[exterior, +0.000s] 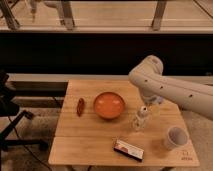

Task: Stand the bottle upright

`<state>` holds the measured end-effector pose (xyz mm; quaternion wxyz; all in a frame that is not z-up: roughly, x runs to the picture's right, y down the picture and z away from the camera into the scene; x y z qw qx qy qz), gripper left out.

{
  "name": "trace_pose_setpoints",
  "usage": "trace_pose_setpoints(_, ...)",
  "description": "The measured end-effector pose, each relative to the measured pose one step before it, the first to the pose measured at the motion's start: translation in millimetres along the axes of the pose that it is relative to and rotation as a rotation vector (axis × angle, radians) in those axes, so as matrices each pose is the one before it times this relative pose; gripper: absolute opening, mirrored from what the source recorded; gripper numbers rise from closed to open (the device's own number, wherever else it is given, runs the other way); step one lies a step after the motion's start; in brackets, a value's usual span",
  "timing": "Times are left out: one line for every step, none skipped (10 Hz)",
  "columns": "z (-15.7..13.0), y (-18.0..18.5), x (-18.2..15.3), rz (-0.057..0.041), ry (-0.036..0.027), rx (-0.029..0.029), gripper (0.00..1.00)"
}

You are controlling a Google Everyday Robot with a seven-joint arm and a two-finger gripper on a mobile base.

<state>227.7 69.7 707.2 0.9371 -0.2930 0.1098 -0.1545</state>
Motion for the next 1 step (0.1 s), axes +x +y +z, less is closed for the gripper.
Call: trace_pose_setpoints(-0.42, -0.24, -1.05, -0.00714, -0.01196, -0.00154, 0.8)
